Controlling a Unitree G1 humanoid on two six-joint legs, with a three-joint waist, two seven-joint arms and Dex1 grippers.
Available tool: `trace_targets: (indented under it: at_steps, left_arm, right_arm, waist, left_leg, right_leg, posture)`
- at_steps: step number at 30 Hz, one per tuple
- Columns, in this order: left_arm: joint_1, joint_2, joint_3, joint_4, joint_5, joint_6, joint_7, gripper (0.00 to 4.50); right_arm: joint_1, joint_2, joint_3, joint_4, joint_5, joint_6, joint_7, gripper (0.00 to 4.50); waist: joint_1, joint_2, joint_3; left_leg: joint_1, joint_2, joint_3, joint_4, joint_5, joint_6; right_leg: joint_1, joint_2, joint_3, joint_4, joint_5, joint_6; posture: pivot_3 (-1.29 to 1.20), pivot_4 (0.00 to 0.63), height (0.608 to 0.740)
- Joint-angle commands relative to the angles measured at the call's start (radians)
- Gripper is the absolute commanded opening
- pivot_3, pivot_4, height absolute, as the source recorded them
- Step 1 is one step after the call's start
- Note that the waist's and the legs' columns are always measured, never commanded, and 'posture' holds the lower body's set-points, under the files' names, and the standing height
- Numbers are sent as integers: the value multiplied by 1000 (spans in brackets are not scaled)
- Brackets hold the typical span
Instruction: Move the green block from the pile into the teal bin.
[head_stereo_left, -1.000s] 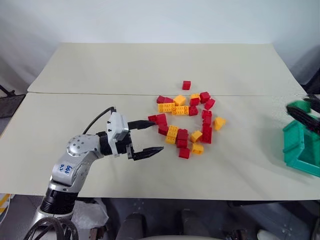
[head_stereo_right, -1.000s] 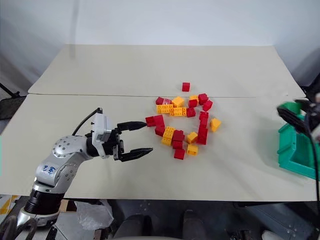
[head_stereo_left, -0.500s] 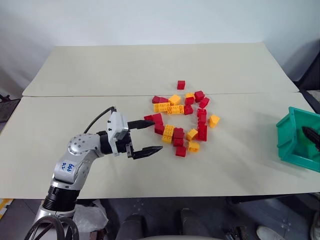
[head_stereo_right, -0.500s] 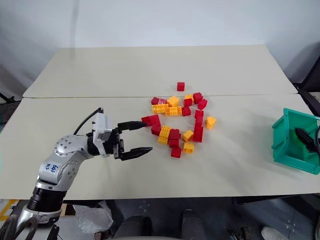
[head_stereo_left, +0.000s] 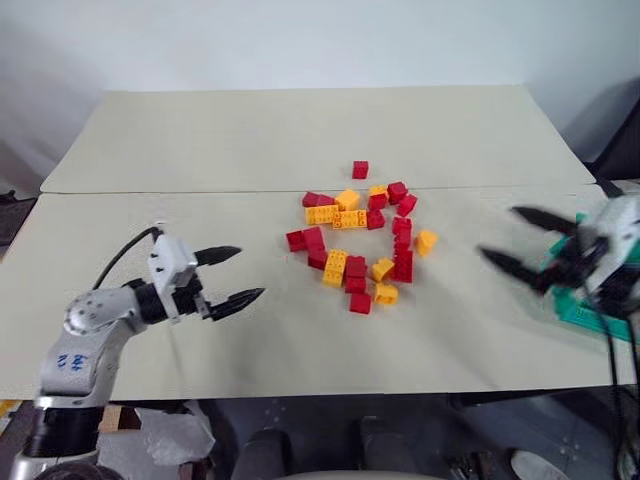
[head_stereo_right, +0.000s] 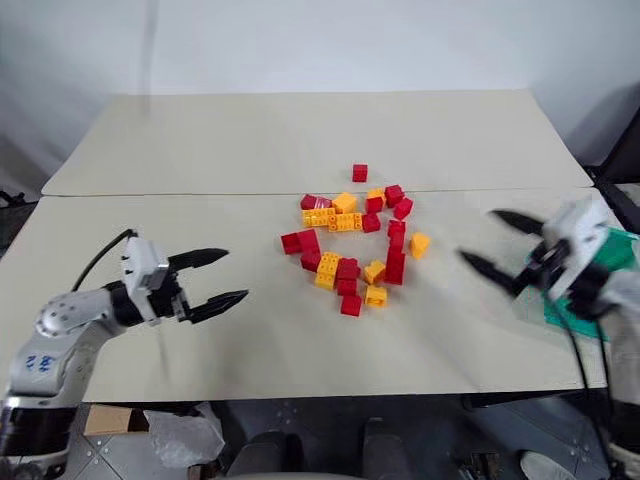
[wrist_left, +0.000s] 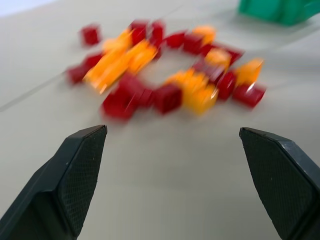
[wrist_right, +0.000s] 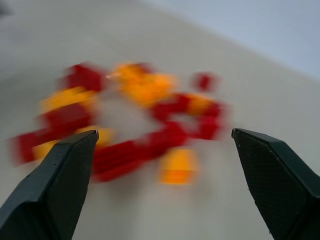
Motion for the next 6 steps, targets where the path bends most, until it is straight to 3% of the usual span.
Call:
trace_targets:
  at_steps: [1, 6]
  left_arm:
    - [61, 18, 71, -21, 17, -48, 14, 4500]
    - [160, -1, 123, -75, 35, -92, 62, 4500]
  right_arm:
    - [9, 0, 63, 0, -20, -114, 110, 4478]
    - [-5, 38, 118, 87, -32, -180, 142, 4478]
  waist:
    - [2, 0, 0]
    - [-2, -1, 0]
  left_leg:
    - [0, -1, 0, 0, 0, 1]
    - [0, -4, 1, 1, -2, 4]
  right_leg:
    - [0, -2, -1, 0, 0, 0]
    - [2, -6, -1, -4, 1, 3]
  posture:
    - [0, 150, 740]
    - [0, 150, 740]
